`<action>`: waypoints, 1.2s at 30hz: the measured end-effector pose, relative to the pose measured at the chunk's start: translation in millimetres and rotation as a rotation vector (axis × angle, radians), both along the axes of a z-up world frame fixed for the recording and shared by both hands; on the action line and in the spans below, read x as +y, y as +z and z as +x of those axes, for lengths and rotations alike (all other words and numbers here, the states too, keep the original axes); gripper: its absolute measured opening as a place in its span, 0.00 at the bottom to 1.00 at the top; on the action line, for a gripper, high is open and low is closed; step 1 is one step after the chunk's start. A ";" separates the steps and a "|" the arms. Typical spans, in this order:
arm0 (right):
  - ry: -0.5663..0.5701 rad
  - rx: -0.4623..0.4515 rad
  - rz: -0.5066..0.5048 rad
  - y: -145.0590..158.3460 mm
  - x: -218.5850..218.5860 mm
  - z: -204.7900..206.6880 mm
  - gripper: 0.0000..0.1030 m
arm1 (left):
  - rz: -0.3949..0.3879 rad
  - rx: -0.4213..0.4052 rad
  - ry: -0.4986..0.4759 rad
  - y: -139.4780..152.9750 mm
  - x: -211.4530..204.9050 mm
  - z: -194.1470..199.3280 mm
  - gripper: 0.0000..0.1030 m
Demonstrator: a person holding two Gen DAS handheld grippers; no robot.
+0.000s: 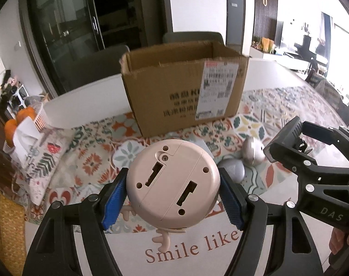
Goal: Organize rigid objects
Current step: 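Lift and carry the pink device and black charger over the cardboard box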
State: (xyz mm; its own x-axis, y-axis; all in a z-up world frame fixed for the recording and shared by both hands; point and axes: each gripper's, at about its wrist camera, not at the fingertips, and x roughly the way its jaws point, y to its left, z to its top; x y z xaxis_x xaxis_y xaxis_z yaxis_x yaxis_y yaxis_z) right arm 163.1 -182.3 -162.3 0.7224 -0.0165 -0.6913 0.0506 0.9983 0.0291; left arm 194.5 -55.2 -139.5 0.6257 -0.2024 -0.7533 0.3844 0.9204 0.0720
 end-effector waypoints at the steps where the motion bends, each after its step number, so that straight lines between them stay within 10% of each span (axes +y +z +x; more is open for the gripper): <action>1: 0.004 -0.007 -0.002 4.6 0.2 0.3 0.71 | -0.002 -0.007 0.003 4.4 0.4 -0.1 0.72; 36: 0.044 -0.208 0.015 115.6 -13.6 83.8 0.71 | -0.054 -0.139 0.013 112.8 -11.3 85.8 0.72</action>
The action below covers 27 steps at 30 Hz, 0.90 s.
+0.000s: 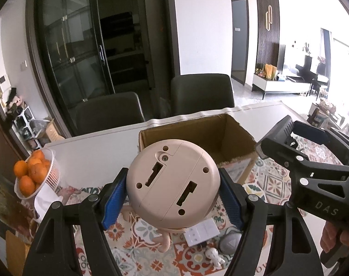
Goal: Organize rigid objects
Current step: 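Lift and carry the pink device and black charger over the cardboard box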
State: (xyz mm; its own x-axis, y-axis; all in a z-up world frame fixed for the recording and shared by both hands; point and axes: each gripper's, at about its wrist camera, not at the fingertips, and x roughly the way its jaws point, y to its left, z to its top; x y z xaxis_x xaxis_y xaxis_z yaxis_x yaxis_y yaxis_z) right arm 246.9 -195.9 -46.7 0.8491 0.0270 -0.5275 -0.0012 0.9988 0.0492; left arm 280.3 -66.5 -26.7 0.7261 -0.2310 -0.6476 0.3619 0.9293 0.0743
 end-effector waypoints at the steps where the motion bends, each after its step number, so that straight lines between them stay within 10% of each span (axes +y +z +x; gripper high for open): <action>1: 0.002 0.006 0.003 1.7 -1.1 7.7 0.71 | 0.002 0.002 -0.004 1.4 -1.1 5.9 0.72; 27: 0.047 0.347 0.091 -46.7 -33.5 146.7 0.71 | 0.065 0.247 0.012 -44.3 -30.9 124.3 0.72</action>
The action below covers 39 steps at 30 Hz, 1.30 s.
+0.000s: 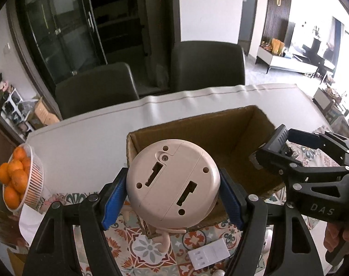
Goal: Organize rigid objects
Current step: 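Lift and carry the pink device and black charger over the cardboard box, then open both grippers to drop the pink device and black charger into the box, then move both open grippers back over the items on the runner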
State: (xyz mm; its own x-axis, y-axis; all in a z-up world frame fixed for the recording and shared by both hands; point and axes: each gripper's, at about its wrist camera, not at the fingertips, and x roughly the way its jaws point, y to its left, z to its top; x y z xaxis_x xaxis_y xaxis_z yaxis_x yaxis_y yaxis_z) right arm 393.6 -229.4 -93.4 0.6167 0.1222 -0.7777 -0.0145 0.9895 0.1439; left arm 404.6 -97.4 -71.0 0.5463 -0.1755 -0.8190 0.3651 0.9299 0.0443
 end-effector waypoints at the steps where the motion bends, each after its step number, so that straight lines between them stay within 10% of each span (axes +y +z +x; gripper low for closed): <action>1: 0.003 0.009 -0.001 -3.1 -0.9 2.2 0.71 | -0.002 0.011 0.001 -3.0 -0.1 2.3 0.72; 21: -0.043 0.024 -0.019 -7.7 -2.7 -1.2 0.77 | 0.063 -0.081 0.107 10.7 15.2 -15.7 0.89; 39: -0.174 -0.125 -0.080 27.3 5.5 -113.1 0.79 | 0.051 -0.203 0.125 28.9 30.5 -112.6 0.92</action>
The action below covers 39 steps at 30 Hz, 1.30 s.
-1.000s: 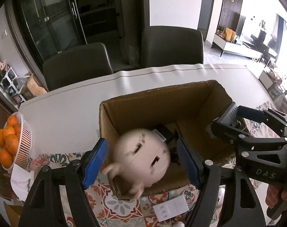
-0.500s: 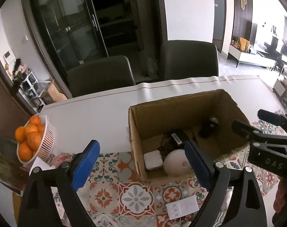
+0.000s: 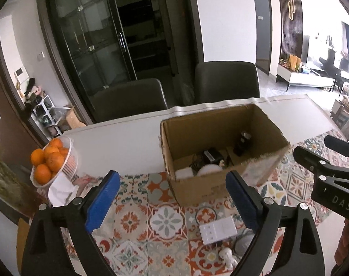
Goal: Organize rigid objects
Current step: 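Move both open grippers back over the items on the runner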
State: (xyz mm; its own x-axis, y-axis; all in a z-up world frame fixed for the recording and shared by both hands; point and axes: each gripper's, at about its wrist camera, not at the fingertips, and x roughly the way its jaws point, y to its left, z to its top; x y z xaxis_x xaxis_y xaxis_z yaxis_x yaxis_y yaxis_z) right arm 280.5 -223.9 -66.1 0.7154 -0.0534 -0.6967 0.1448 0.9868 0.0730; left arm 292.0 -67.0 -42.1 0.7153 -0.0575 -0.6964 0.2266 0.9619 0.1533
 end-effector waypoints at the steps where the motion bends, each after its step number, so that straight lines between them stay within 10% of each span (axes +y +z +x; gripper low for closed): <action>1: -0.005 -0.005 -0.004 -0.9 0.5 -6.3 0.79 | 0.000 0.000 0.000 -1.1 0.5 -5.3 0.92; 39: 0.171 0.053 -0.022 -115.2 65.9 -97.9 0.79 | -0.004 0.150 0.072 -113.9 50.8 -96.9 0.92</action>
